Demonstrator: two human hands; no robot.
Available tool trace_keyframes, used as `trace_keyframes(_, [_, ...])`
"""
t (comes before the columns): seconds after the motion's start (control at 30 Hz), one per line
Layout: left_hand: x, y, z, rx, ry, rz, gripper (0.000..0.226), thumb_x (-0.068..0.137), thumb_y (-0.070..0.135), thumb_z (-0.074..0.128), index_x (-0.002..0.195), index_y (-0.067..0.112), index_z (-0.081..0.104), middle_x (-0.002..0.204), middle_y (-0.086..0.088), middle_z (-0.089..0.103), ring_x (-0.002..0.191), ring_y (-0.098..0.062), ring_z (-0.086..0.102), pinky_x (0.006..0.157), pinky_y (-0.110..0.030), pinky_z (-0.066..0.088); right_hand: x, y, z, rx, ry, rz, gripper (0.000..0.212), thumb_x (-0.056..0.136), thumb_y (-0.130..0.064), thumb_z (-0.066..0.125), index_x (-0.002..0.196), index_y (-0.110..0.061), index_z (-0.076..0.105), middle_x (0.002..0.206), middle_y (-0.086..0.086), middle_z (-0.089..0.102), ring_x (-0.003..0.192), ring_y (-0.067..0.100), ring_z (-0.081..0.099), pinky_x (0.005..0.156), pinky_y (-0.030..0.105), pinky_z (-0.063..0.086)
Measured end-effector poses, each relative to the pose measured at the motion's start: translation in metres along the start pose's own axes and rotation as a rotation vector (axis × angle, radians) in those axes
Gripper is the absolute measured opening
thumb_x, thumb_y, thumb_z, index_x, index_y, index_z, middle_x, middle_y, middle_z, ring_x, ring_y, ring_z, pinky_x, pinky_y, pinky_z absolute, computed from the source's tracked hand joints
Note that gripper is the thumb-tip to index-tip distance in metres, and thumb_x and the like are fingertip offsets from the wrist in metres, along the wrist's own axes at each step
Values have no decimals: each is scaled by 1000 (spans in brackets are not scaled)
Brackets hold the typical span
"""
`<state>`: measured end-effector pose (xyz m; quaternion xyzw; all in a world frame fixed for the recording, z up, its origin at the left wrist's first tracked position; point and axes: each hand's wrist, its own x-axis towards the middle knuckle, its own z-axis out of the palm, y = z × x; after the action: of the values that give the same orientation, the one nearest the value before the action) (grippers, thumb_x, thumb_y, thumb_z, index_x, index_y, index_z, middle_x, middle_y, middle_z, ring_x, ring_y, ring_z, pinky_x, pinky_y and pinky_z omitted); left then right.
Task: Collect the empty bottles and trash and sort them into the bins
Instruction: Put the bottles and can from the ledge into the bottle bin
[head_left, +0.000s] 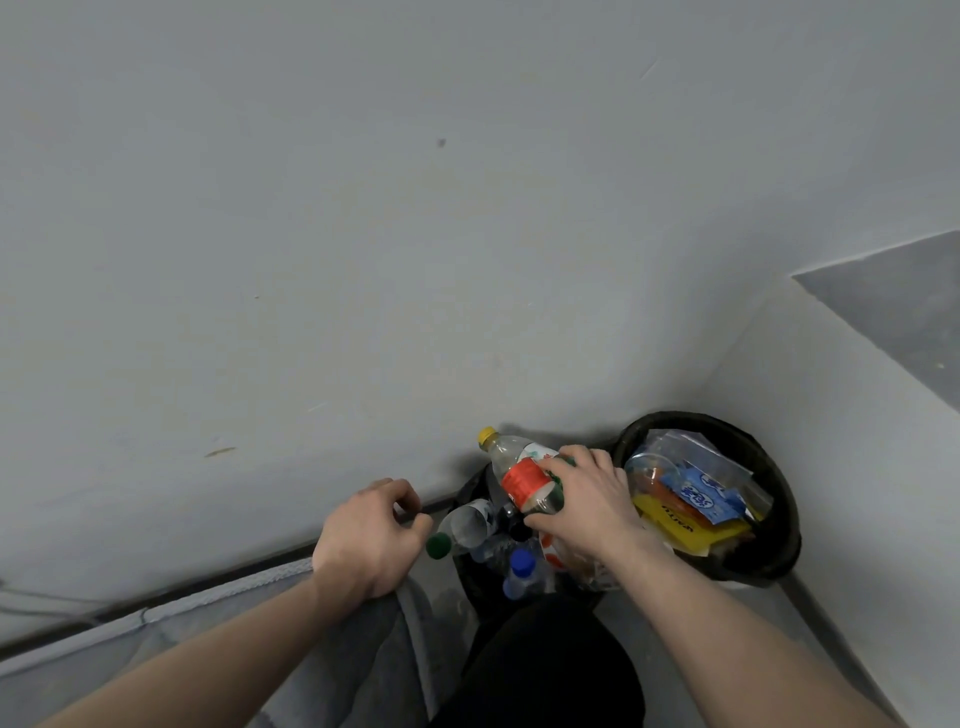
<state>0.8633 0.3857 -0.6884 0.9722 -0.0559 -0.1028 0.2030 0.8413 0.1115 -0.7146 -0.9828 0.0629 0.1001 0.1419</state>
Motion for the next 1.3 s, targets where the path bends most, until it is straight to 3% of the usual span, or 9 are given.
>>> trace_keyframes(0.13, [0, -1, 1, -2, 2, 7, 18, 77, 51, 56, 84, 35, 60, 86, 16, 62, 82, -11, 60, 73, -32, 52, 0, 2, 6, 50, -52, 8, 94, 72, -70, 70, 152, -37, 33, 154, -5, 35, 144, 24, 27, 120, 45, 26])
trace_keyframes(0.47, [4, -3, -1, 52, -82, 29, 25, 77, 56, 51, 92, 36, 58, 100, 17, 61, 89, -10, 62, 78, -34, 53, 0, 3, 8, 94, -62, 11, 99, 72, -66, 73, 153, -32, 29, 154, -6, 36, 144, 21, 29, 120, 46, 27])
trace_keyframes(0.57, [-3, 6, -2, 158, -136, 205, 31, 82, 51, 51, 108, 36, 54, 113, 14, 55, 104, -15, 60, 85, -37, 51, 0, 4, 7, 98, -53, 18, 101, 71, -66, 74, 154, -32, 28, 156, -5, 34, 146, 22, 27, 121, 47, 25])
trace_keyframes(0.63, [-16, 21, 5, 265, -229, 417, 39, 82, 46, 52, 119, 33, 50, 121, 8, 51, 111, -19, 56, 93, -36, 48, -1, 5, 6, 103, -50, 23, 101, 71, -66, 74, 155, -32, 27, 157, -4, 33, 148, 23, 25, 122, 48, 24])
trace_keyframes(0.7, [-32, 38, 17, 356, -359, 503, 42, 82, 42, 53, 122, 30, 49, 125, 3, 51, 117, -22, 54, 97, -38, 46, -4, 7, 4, 113, -62, 24, 101, 72, -64, 74, 155, -33, 27, 159, -4, 31, 149, 24, 23, 122, 49, 23])
trace_keyframes(0.9, [-29, 56, 36, 522, -568, 355, 33, 85, 31, 66, 116, 20, 61, 124, -5, 60, 112, -32, 63, 87, -43, 55, -23, 22, -6, 153, -47, 19, 100, 73, -69, 72, 156, -36, 26, 162, -5, 27, 151, 22, 23, 123, 48, 22])
trace_keyframes(1.07, [-43, 63, 60, 686, -732, 340, 25, 86, 14, 67, 111, 12, 68, 114, -10, 68, 104, -32, 68, 76, -37, 51, -66, 45, -19, 240, 39, 23, 83, 80, -66, 66, 151, -32, 39, 156, -8, 37, 145, 18, 32, 120, 40, 31])
trace_keyframes(1.2, [-60, 67, 116, 580, -1006, 253, 33, 89, 30, 63, 113, 8, 68, 115, -14, 68, 105, -35, 66, 86, -38, 54, -109, 59, -22, 348, 78, 81, 78, 78, -70, 61, 145, -30, 50, 148, -8, 45, 140, 14, 39, 117, 39, 35])
trace_keyframes(1.3, [-61, 53, 182, 587, -1174, 179, 49, 82, 34, 58, 122, 6, 62, 116, -15, 65, 104, -33, 66, 97, -44, 55, -144, 76, -21, 405, 124, 129, 67, 83, -56, 70, 142, -29, 52, 146, -13, 45, 138, 9, 40, 116, 33, 34])
